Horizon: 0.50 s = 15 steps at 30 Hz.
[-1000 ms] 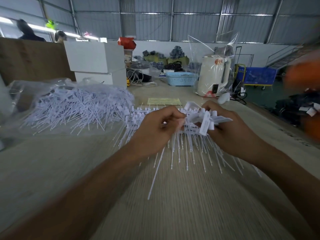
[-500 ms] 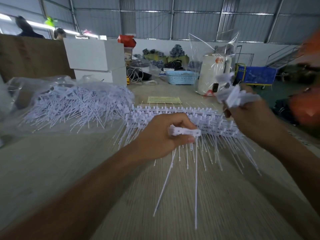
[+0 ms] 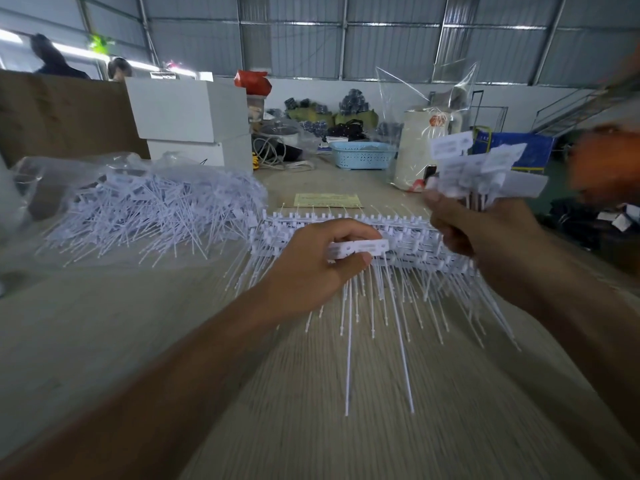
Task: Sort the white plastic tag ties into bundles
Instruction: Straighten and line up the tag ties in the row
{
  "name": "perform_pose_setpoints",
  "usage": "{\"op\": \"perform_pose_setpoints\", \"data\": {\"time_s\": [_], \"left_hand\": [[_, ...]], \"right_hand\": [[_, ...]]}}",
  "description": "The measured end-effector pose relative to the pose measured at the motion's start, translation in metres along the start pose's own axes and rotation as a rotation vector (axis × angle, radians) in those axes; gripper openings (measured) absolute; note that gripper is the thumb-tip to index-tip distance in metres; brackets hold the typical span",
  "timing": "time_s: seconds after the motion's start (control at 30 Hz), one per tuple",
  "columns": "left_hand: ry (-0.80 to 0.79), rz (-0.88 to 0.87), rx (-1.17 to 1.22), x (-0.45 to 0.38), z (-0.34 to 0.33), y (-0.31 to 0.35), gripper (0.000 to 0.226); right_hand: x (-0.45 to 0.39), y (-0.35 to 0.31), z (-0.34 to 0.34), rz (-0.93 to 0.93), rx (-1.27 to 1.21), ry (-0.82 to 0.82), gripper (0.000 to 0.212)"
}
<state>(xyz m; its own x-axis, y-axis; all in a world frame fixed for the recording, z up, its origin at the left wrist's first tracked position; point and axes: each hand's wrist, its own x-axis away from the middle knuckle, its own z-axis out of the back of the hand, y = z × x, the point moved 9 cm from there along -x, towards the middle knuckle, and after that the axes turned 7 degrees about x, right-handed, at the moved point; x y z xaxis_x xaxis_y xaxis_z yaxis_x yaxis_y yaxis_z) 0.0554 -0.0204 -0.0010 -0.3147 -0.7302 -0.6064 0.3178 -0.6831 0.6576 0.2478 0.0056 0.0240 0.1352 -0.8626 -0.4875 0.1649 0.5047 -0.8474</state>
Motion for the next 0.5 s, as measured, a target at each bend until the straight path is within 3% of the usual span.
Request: {"op": "perform_pose_setpoints", "data": {"time_s": [0.13,0.17,0.27,0.4,0.5], "left_hand": [[0.001,0.006,0.01,0.001,0.0,-0.002,0.024],[0.003,0.008,0.012,0.001,0.0,-0.002,0.024],[0.002,0.018,0.013,0.002,0.0,-0.001,0.025],[-0.002,0.029,0.007,0.002,0.0,0.0,0.026],[-0.004,0.025,0.001,0.002,0.0,0.003,0.026]], "right_hand": [[0.002,0.024,-0.006,-0.137,0.006,-0.024,0.057],[0.003,0.029,-0.005,-0.179,-0.008,-0.018,0.057],[0.003,0.036,-0.006,-0.223,0.023,-0.064,0.025],[0.004,0.03,-0.009,-0.202,0.103,-0.102,0.039],[0.005,0.015,-0.004,-0.104,0.203,-0.039,0.04]]}}
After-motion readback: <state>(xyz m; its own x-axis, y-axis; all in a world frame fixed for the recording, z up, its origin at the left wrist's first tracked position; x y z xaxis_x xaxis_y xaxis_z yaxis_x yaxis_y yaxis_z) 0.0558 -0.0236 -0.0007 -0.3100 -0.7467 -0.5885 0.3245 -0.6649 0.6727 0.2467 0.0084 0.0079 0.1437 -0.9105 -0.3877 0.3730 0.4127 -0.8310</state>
